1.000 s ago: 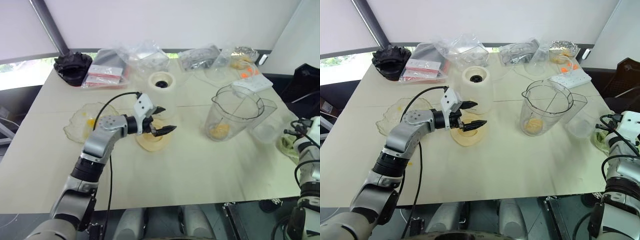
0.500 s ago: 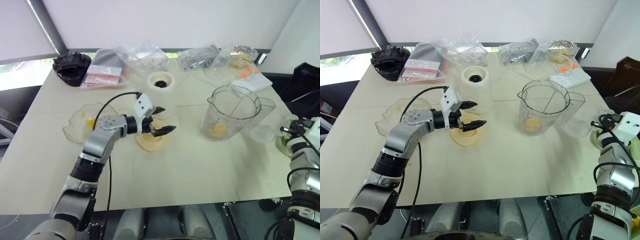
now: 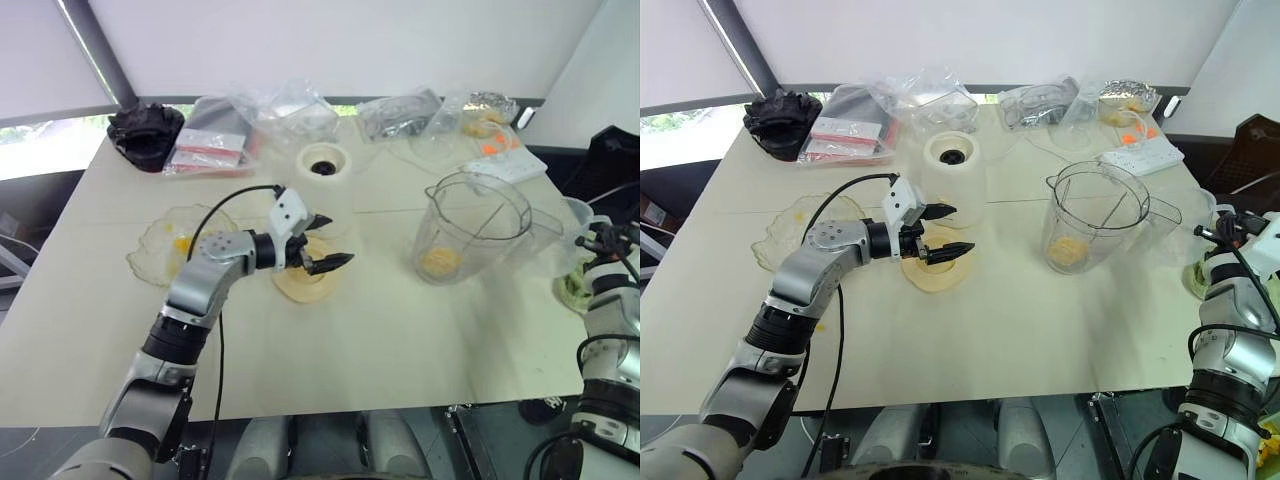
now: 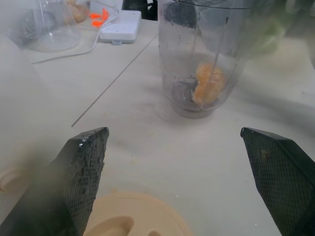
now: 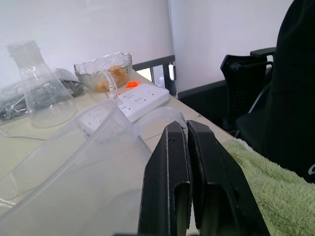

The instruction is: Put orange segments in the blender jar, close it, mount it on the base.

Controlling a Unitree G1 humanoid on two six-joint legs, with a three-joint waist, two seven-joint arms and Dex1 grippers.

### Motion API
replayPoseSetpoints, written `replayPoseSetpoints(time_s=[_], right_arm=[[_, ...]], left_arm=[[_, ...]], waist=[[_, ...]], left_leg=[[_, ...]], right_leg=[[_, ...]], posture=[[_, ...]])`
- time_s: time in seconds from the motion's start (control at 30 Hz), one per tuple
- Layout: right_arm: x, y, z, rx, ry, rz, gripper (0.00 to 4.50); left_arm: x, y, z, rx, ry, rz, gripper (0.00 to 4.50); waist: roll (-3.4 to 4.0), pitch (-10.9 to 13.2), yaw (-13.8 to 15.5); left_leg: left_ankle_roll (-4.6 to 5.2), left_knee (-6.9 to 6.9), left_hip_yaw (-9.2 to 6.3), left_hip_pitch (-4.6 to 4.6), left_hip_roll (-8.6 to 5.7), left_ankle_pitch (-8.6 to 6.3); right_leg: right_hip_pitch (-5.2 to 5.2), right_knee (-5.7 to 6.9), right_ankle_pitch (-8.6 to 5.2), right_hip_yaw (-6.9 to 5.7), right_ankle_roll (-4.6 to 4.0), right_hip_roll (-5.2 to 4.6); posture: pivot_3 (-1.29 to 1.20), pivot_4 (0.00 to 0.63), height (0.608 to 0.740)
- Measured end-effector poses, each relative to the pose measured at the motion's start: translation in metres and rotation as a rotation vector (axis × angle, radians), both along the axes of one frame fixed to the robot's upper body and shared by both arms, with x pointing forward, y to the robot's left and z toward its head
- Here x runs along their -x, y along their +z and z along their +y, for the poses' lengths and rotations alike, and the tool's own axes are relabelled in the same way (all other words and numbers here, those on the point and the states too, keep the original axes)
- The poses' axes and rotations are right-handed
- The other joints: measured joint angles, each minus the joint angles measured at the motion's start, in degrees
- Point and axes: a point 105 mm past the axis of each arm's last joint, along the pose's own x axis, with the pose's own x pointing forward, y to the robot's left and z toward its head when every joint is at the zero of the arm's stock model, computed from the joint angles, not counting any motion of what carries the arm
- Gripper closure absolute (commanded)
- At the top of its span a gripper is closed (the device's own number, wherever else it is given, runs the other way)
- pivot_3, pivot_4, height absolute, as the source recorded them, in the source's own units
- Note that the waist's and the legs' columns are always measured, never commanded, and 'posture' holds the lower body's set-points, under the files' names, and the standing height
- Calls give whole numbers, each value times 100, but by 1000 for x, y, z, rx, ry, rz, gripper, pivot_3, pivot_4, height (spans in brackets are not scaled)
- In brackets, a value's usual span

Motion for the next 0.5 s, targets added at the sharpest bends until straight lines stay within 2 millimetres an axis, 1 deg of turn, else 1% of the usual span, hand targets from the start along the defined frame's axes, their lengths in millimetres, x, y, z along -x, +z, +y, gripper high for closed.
replayPoseSetpoints(time_s=[0.13, 0.23, 0.3, 0.4, 0.5], right_arm=[[5, 3, -7, -9, -26, -16, 4473], [7, 15, -13, 4, -43, -42, 4473], [7, 32, -19, 33, -47, -68, 4473], [8, 64, -27, 84, -52, -120, 4473], [8, 92, -28, 126, -33, -160, 4473]], left_arm=[[0, 0, 0, 0, 0, 0, 0], [0, 0, 0, -1, 1, 1, 0], [0, 0, 0, -1, 0, 1, 0], [0, 0, 0, -2, -3, 2, 0], [1, 0, 1, -3, -7, 3, 0]], waist=[[1, 0, 1], [5, 3, 0], [12, 7, -5], [15, 9, -4], [14, 10, -4]], left_leg=[[0, 0, 0, -2, 0, 0], [0, 0, 1, -5, -1, 0], [0, 0, 3, -7, -1, 0], [0, -1, 2, -10, -1, 0], [0, -2, 2, -11, -1, 0]], right_leg=[[-2, 0, 0, 0, 0, 0], [-4, 0, -1, 0, 0, -1], [-7, 0, -1, 0, 0, -2], [-10, 0, -1, 0, 0, 0], [-10, 0, -2, 0, -1, 0]], posture=[[0, 150, 740], [0, 150, 740], [0, 150, 740], [0, 150, 740], [0, 150, 740]])
